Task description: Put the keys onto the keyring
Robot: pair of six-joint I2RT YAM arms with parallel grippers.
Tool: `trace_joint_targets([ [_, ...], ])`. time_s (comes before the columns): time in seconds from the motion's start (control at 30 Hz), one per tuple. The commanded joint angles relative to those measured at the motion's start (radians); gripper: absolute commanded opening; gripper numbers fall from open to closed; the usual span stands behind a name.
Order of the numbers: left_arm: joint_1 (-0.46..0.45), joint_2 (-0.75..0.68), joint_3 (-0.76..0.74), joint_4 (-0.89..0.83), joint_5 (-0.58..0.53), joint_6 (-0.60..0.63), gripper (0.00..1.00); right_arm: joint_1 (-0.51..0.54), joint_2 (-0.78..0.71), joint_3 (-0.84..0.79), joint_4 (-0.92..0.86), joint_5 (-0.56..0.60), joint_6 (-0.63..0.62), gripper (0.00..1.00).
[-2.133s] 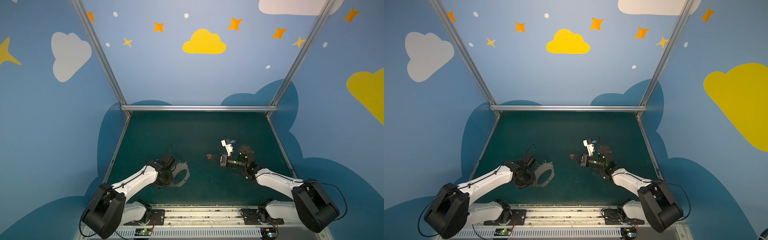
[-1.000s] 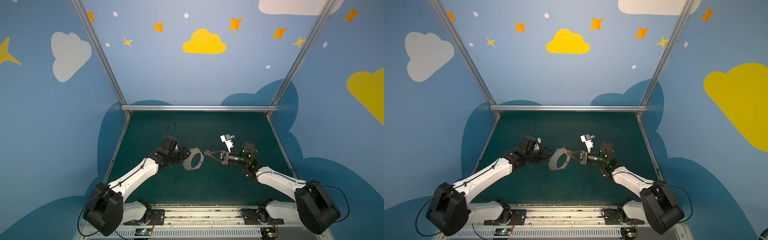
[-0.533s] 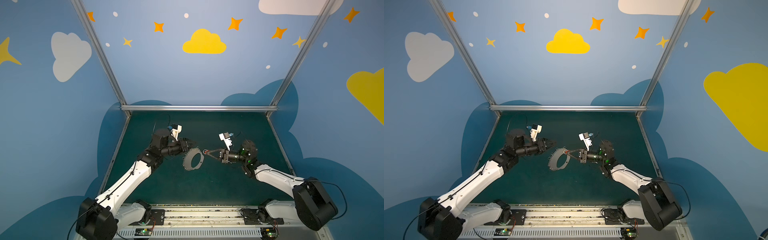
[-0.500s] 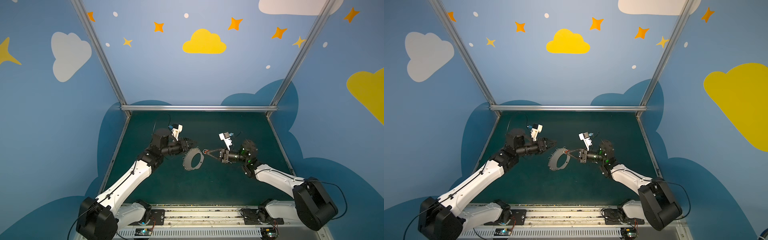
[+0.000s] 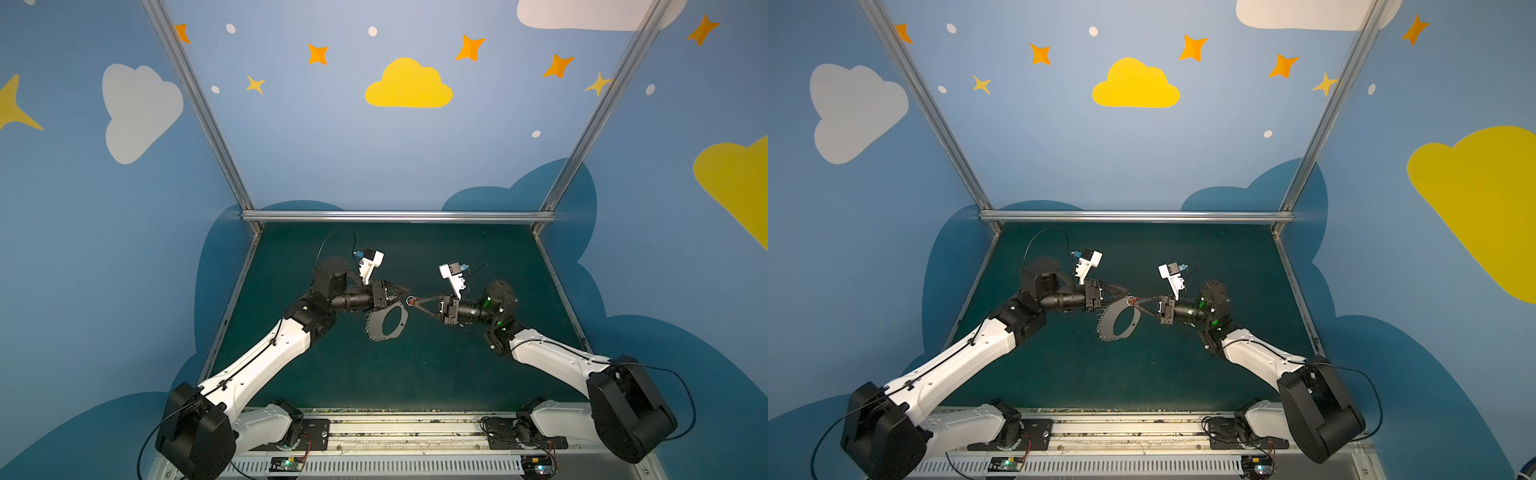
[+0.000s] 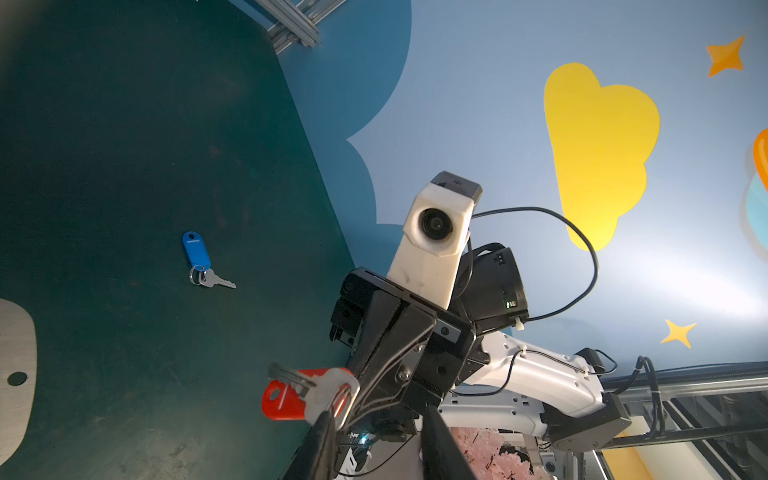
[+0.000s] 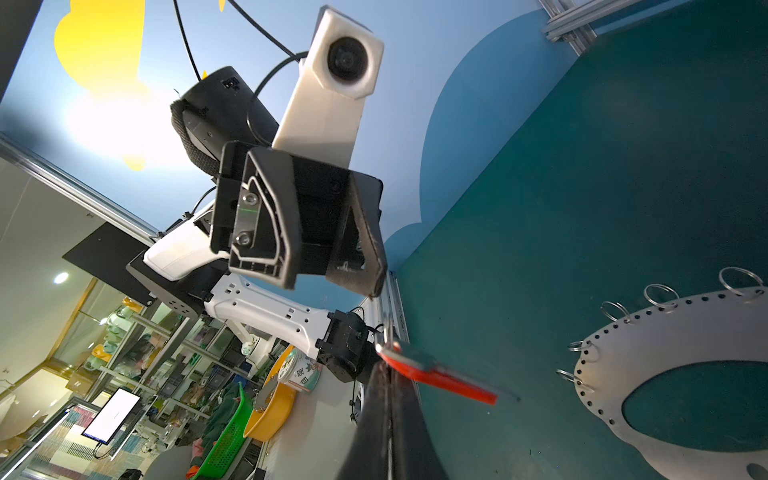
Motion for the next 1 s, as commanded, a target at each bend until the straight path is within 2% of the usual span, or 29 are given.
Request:
trace_joint_targets([
  [0.0, -0.004, -0.006, 0.004, 0.044, 0.017, 0.001, 0.32, 0.0, -0.029, 0.022, 0.06, 0.016, 0.022, 0.0],
  [0.27, -0.016, 0.004, 0.005, 0.053, 0.016, 0.001, 0.24, -0.001, -0.042, 0.025, 0.061, 0.022, 0.033, 0.0],
  [0.57, -0.019, 0.001, -0.014, 0.047, -0.014, 0.002, 0.26, -0.002, -0.065, 0.018, 0.064, 0.035, 0.036, 0.0],
  [0.97, -0.038, 0.013, -0.025, 0.123, 0.008, -0.027, 0.18, 0.0, -0.074, 0.013, 0.084, 0.032, 0.054, 0.0],
])
